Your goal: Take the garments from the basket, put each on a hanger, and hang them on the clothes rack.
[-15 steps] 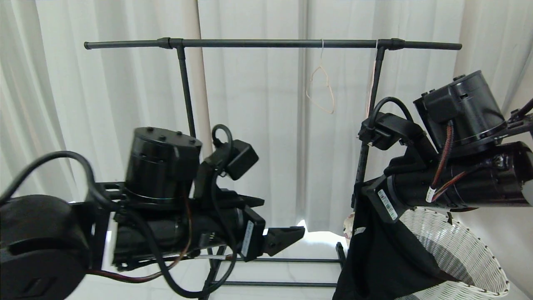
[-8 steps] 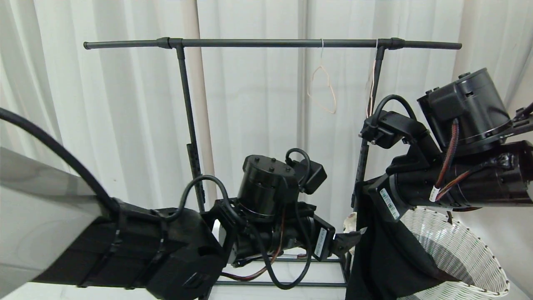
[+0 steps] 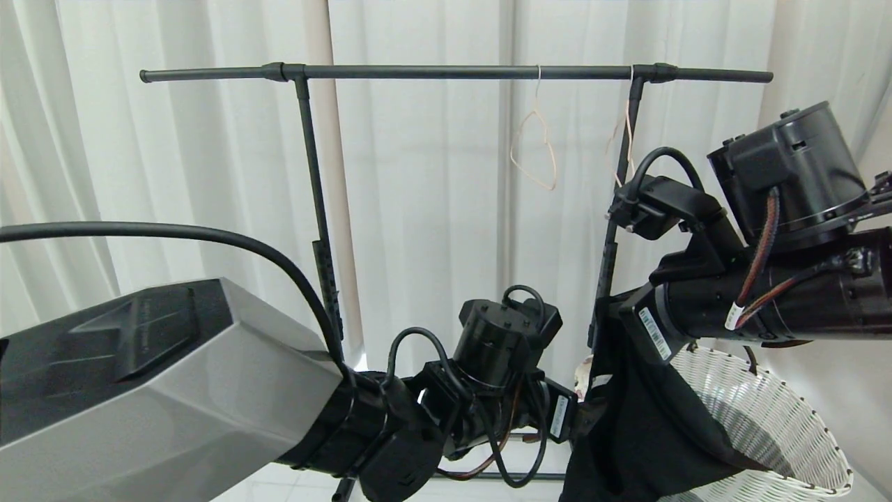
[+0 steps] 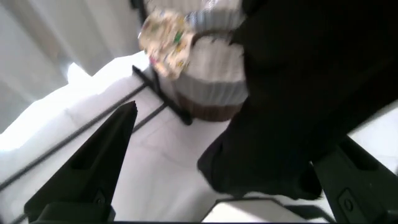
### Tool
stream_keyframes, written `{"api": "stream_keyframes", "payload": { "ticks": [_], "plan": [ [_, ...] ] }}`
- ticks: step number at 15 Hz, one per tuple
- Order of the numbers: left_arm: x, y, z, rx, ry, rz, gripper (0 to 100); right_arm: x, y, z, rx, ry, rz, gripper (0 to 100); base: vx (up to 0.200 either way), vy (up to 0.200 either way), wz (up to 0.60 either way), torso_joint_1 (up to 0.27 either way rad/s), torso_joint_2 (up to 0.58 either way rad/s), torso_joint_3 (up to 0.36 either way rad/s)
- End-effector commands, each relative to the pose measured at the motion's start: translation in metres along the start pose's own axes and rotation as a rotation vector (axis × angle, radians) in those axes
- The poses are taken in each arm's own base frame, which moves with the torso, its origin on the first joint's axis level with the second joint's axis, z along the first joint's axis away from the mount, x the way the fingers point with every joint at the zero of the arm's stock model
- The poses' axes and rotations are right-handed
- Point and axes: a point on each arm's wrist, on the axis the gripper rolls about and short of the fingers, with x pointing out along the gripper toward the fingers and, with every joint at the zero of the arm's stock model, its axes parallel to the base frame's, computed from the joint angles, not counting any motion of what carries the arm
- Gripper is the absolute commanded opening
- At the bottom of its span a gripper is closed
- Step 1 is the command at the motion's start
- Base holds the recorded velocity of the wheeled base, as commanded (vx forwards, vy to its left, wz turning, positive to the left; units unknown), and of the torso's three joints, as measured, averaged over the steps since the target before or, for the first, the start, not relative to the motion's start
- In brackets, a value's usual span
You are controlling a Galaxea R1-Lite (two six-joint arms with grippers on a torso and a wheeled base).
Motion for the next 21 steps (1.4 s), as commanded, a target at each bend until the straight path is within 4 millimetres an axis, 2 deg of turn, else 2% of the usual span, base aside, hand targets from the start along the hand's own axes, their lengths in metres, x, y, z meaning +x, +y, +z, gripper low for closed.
{"api": "stream_keyframes", "payload": {
  "ticks": [1, 3, 7, 8, 11, 14, 16, 18, 19, 21],
  "plan": [
    [0.006, 0.003, -0.017, -0.005, 0.052, 0.025, 100, -0.002, 0.0, 0.001, 0.0, -0.006, 0.0, 0, 0.0, 0.0, 0.0, 0.0, 0.0, 0.0],
    [0.004, 0.004, -0.023, -0.007, 0.073, 0.03, 100, -0.003, 0.0, 0.002, 0.001, -0.014, 0.0, 0, 0.0, 0.0, 0.0, 0.0, 0.0, 0.0],
    [0.003, 0.003, -0.021, -0.004, 0.065, 0.027, 100, -0.004, -0.001, 0.002, 0.002, -0.015, 0.0, 0, 0.0, 0.0, 0.0, 0.0, 0.0, 0.0],
    [0.003, 0.003, -0.02, -0.004, 0.056, 0.026, 0, -0.004, -0.001, 0.002, 0.002, -0.015, 0.0, 0, 0.0, 0.0, 0.0, 0.0, 0.0, 0.0],
    [0.004, 0.003, -0.027, -0.001, 0.03, 0.046, 0, -0.003, 0.0, 0.002, 0.001, -0.011, 0.0, 0, 0.0, 0.0, 0.0, 0.0, 0.0, 0.0],
    [0.001, -0.01, -0.035, 0.021, 0.011, 0.015, 0, -0.003, 0.0, 0.001, 0.001, -0.009, -0.001, 0, 0.0, 0.0, 0.0, 0.0, 0.0, 0.0],
    [-0.011, -0.014, -0.027, 0.022, -0.031, 0.017, 0, -0.004, -0.005, 0.0, 0.009, 0.001, -0.015, 0, 0.0, 0.0, 0.0, 0.0, 0.0, 0.0],
    [-0.049, -0.019, -0.012, 0.02, -0.03, 0.012, 0, -0.006, -0.011, -0.001, 0.021, 0.001, -0.031, 0, 0.0, 0.0, 0.0, 0.0, 0.0, 0.0],
    [-0.093, -0.032, 0.005, 0.015, -0.025, -0.006, 0, -0.011, -0.018, 0.0, 0.038, -0.011, -0.051, 0, 0.0, 0.0, 0.0, 0.0, 0.0, 0.0],
    [-0.156, -0.047, 0.027, -0.009, -0.06, -0.046, 0, -0.023, -0.023, -0.002, 0.048, -0.027, -0.064, 0, 0.0, 0.0, 0.0, 0.0, 0.0, 0.0]
  ]
}}
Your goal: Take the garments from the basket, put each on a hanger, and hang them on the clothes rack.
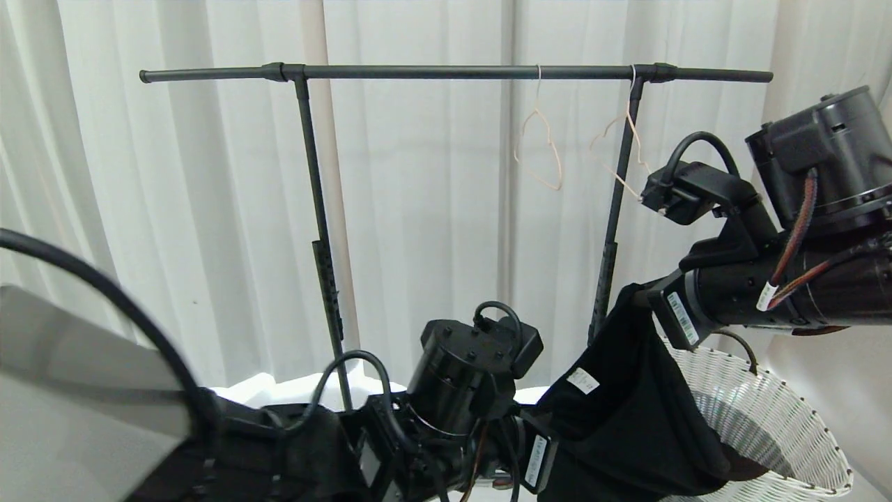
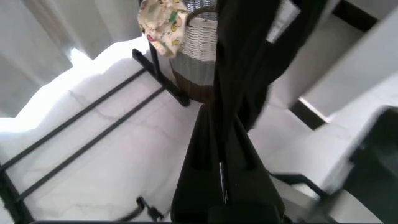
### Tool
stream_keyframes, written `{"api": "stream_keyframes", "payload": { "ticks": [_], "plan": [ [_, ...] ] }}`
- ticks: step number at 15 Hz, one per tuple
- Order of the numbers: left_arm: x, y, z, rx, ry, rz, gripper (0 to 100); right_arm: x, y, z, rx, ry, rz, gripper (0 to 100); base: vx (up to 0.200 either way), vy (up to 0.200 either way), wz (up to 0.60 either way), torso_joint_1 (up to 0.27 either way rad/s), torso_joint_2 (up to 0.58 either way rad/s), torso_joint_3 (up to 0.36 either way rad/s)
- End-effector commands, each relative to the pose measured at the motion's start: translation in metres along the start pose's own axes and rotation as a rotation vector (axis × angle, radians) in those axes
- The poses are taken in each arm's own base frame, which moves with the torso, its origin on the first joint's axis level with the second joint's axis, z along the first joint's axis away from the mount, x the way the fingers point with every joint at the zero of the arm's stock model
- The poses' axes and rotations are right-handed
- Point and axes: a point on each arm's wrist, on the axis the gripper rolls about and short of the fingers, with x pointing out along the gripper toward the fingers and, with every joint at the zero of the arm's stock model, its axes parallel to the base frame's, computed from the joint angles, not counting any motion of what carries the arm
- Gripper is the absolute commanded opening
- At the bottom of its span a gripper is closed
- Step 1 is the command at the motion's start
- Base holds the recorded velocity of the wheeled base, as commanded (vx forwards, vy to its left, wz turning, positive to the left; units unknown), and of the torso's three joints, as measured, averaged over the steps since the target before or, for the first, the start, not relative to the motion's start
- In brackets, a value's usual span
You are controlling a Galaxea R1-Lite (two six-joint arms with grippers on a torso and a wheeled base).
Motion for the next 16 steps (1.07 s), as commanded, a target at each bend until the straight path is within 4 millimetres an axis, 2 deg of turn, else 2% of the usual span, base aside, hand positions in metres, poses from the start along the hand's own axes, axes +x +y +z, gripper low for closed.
{"api": "stream_keyframes", "payload": {
  "ticks": [1, 2, 5, 7, 9, 12, 14, 16],
  "plan": [
    [-0.111, -0.024, 0.038, -0.005, -0.111, -0.067, 0, -0.016, -0.006, 0.0, 0.013, -0.034, -0.011, 0, 0.0, 0.0, 0.0, 0.0, 0.0, 0.0],
    [-0.133, -0.031, 0.048, 0.005, -0.123, -0.088, 0, -0.023, -0.007, -0.001, 0.013, -0.047, -0.011, 0, 0.0, 0.0, 0.0, 0.0, 0.0, 0.0],
    [-0.181, -0.042, 0.081, 0.023, -0.155, -0.105, 0, -0.047, -0.01, -0.003, 0.021, -0.107, -0.011, 0, 0.0, 0.0, 0.0, 0.0, 0.0, 0.0],
    [-0.187, -0.036, 0.081, 0.103, -0.107, 0.013, 0, -0.053, -0.011, -0.003, 0.024, -0.123, -0.01, 0, 0.0, 0.0, 0.0, 0.0, 0.0, 0.0],
    [-0.186, -0.03, 0.081, 0.29, -0.088, 0.19, 0, -0.062, -0.008, -0.007, 0.013, -0.14, 0.012, 0, 0.0, 0.0, 0.0, 0.0, 0.0, 0.0],
    [-0.189, -0.03, 0.095, 0.281, -0.139, 0.327, 0, -0.071, -0.006, -0.011, 0.008, -0.163, 0.024, 0, 0.0, 0.0, 0.0, 0.0, 0.0, 0.0],
    [-0.198, -0.032, 0.111, 0.266, -0.197, 0.356, 0, -0.073, -0.007, -0.001, 0.01, -0.229, 0.021, 0, 0.0, 0.0, 0.0, 0.0, 0.0, 0.0],
    [-0.2, -0.031, 0.119, 0.255, -0.22, 0.364, 0, -0.078, -0.008, 0.011, 0.004, -0.281, 0.02, 0, 0.0, 0.0, 0.0, 0.0, 0.0, 0.0]
  ]
}}
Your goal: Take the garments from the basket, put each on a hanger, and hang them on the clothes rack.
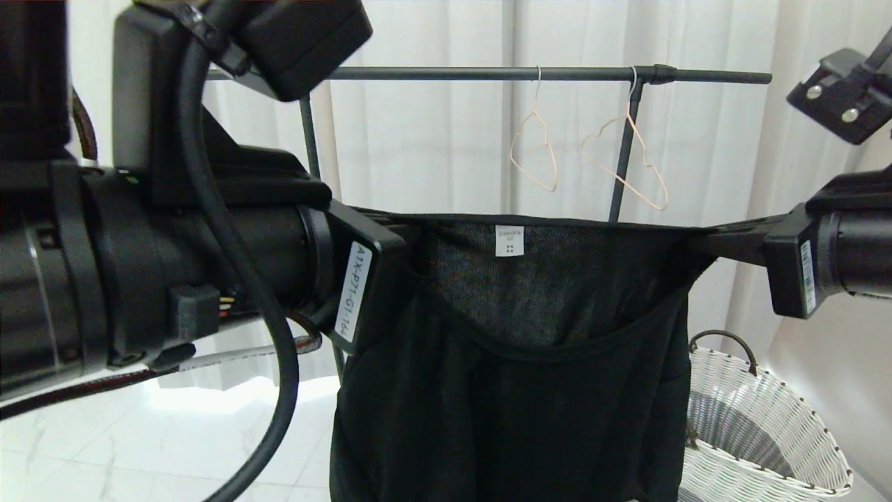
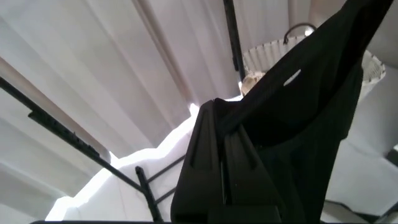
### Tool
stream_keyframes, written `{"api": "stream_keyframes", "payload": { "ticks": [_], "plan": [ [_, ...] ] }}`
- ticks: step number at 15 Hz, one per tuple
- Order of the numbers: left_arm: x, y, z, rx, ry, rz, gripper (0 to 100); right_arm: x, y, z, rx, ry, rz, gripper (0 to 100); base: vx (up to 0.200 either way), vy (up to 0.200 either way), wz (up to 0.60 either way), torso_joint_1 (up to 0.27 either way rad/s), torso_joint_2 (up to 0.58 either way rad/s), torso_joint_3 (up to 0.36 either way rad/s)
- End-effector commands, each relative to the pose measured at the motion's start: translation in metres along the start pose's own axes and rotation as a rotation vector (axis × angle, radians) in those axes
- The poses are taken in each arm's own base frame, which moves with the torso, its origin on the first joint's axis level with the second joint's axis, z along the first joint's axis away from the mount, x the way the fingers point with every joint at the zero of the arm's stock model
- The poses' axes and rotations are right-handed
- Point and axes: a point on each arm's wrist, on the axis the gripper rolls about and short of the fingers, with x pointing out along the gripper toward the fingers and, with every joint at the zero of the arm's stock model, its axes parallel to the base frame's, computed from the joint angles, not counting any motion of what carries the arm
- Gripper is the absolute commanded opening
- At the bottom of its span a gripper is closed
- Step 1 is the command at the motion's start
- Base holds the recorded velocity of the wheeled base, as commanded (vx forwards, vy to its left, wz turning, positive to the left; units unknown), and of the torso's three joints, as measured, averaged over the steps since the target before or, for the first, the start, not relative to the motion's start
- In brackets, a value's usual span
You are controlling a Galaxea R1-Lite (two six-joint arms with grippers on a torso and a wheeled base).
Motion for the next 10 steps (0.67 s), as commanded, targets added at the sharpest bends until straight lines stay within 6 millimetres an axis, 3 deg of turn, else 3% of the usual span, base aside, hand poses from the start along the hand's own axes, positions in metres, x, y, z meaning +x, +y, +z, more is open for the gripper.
{"api": "stream_keyframes", "payload": {
  "ticks": [1, 3, 7, 8, 10],
  "plan": [
    [0.0, 0.002, 0.007, -0.011, -0.02, 0.008, 0, -0.001, -0.001, 0.014, -0.014, -0.044, 0.003, 0, 0.0, 0.0, 0.0, 0.0, 0.0, 0.0],
    [-0.003, 0.003, 0.008, -0.014, -0.027, 0.009, 0, 0.0, -0.002, 0.025, -0.024, -0.07, 0.001, 0, 0.0, 0.0, 0.0, 0.0, 0.0, 0.0],
    [-0.002, 0.003, 0.005, -0.011, -0.017, 0.008, 0, -0.008, -0.004, 0.026, -0.036, -0.054, -0.004, 0, 0.0, 0.0, 0.0, 0.0, 0.0, 0.0],
    [-0.005, 0.003, 0.001, -0.008, -0.014, 0.004, 0, -0.025, -0.012, 0.02, -0.031, -0.017, -0.025, 0, 0.0, 0.0, 0.0, 0.0, 0.0, 0.0],
    [-0.006, 0.002, 0.002, -0.009, -0.023, -0.005, 0, -0.052, -0.014, 0.009, -0.028, 0.018, 0.094, 0, 0.0, 0.0, 0.0, 0.0, 0.0, 0.0]
  ]
}}
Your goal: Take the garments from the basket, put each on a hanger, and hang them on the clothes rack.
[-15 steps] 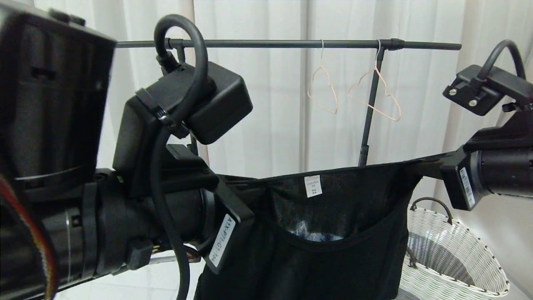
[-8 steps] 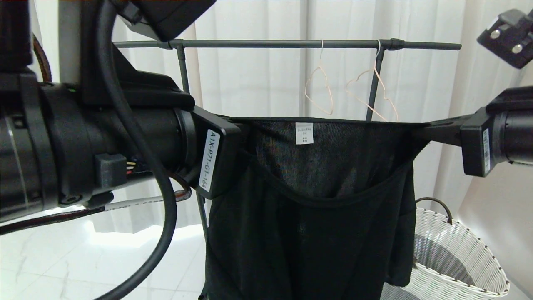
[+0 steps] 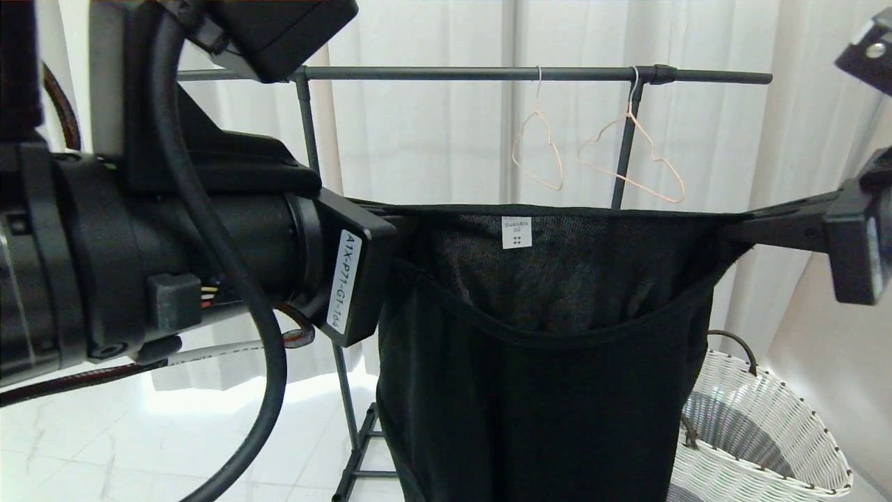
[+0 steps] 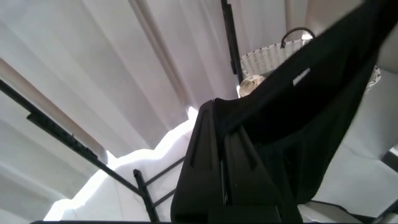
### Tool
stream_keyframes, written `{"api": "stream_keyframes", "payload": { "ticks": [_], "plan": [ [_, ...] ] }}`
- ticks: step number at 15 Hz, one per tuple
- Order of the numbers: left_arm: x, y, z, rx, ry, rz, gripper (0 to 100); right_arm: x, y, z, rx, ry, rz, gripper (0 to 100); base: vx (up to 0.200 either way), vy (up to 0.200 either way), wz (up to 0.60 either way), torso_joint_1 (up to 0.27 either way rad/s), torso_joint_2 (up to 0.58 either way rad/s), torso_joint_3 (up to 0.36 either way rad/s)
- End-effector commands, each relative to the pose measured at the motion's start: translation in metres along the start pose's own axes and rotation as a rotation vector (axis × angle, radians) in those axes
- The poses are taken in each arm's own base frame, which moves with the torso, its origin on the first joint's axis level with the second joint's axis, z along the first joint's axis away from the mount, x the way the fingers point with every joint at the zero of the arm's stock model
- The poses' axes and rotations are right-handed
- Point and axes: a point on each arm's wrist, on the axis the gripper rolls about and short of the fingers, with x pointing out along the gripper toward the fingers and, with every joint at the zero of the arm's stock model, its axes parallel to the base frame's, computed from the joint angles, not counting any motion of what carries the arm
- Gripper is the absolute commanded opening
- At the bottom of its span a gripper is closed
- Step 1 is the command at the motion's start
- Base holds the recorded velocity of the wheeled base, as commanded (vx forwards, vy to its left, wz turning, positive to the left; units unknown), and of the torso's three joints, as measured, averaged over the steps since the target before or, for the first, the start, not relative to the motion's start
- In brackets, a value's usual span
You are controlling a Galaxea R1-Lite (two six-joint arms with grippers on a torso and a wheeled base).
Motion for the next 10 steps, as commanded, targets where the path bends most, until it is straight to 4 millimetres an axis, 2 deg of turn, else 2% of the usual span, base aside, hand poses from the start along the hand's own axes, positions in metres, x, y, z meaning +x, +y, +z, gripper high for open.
{"api": "stream_keyframes", "payload": {
  "ticks": [1, 4, 6, 10],
  "plan": [
    [-0.001, 0.0, 0.003, -0.003, -0.011, -0.008, 0, -0.039, 0.0, -0.01, 0.003, -0.022, 0.133, 0, 0.0, 0.0, 0.0, 0.0, 0.0, 0.0],
    [0.008, -0.006, 0.011, -0.007, -0.036, -0.117, 0, -0.066, 0.012, -0.027, -0.031, 0.021, 0.367, 0, 0.0, 0.0, 0.0, 0.0, 0.0, 0.0],
    [0.018, -0.013, 0.014, -0.003, -0.038, -0.235, 0, -0.067, 0.023, -0.035, -0.059, 0.032, 0.552, 0, 0.0, 0.0, 0.0, 0.0, 0.0, 0.0],
    [0.047, -0.021, 0.026, -0.01, -0.039, -0.294, 0, -0.059, 0.039, -0.032, -0.1, 0.025, 0.668, 0, 0.0, 0.0, 0.0, 0.0, 0.0, 0.0]
  ]
}}
